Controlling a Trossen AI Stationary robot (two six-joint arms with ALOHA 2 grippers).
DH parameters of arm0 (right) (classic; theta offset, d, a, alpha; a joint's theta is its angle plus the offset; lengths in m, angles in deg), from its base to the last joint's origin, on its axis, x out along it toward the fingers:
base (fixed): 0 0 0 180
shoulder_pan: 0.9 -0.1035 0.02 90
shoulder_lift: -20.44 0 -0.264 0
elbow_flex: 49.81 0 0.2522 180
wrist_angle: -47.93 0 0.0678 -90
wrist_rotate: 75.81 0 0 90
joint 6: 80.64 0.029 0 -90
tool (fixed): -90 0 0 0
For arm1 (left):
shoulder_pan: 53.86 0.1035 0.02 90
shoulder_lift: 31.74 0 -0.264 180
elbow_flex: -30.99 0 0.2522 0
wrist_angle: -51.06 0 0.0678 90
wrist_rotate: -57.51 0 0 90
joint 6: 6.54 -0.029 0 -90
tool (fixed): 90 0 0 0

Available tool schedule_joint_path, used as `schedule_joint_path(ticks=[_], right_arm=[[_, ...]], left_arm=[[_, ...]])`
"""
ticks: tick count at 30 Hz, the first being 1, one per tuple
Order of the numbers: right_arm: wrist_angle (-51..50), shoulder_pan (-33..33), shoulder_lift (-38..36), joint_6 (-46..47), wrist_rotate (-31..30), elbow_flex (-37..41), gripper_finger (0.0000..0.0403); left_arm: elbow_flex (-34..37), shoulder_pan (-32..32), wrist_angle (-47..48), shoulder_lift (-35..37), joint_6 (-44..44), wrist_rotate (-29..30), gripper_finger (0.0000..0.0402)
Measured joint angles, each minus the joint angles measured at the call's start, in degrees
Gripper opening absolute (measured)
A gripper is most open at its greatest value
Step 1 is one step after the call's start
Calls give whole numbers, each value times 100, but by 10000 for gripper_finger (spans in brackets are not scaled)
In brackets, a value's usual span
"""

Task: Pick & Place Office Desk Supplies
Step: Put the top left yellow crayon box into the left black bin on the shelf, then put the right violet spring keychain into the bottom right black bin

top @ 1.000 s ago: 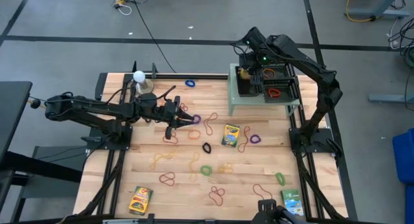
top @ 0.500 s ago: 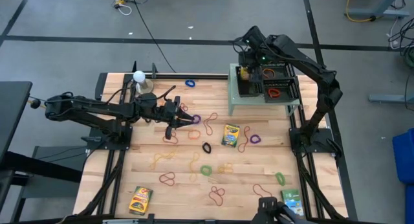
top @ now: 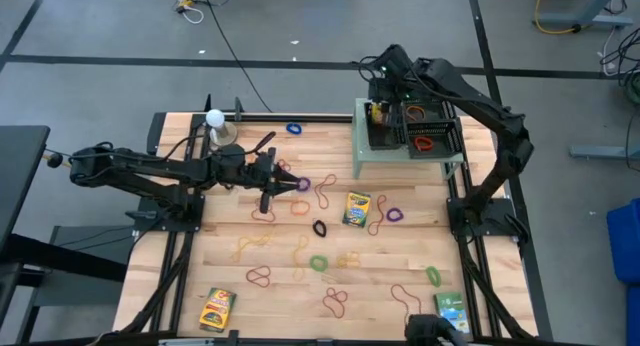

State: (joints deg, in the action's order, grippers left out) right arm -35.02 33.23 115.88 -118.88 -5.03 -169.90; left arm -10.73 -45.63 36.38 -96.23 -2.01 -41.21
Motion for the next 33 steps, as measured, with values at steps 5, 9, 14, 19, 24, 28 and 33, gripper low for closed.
schedule_joint_path(ticks=[5,9,14,19,24,28,33], right_arm=[[35,-397,-421,128,-752,0,227],[-386,-782,-860,781,-765,0,188],[-1508,-1572,-1161,2243,-644,26,95],[-1561,-2753,-1492,3500,-342,993,10],[-491,-3781,-1857,4699,245,2505,19],[283,-4343,-1852,5610,426,3530,8],[1676,-4714,-1845,6818,435,4804,25]], left_arm=[[0,0,34,0,-110,219,89],[0,0,32,0,-276,293,81],[431,0,-819,-28,-328,273,47],[1404,7,-2490,-28,-311,346,7],[2053,0,-3252,-26,-205,767,14],[2170,2,-3280,-26,-164,1180,21],[2170,0,-3286,-27,-217,1188,22]])
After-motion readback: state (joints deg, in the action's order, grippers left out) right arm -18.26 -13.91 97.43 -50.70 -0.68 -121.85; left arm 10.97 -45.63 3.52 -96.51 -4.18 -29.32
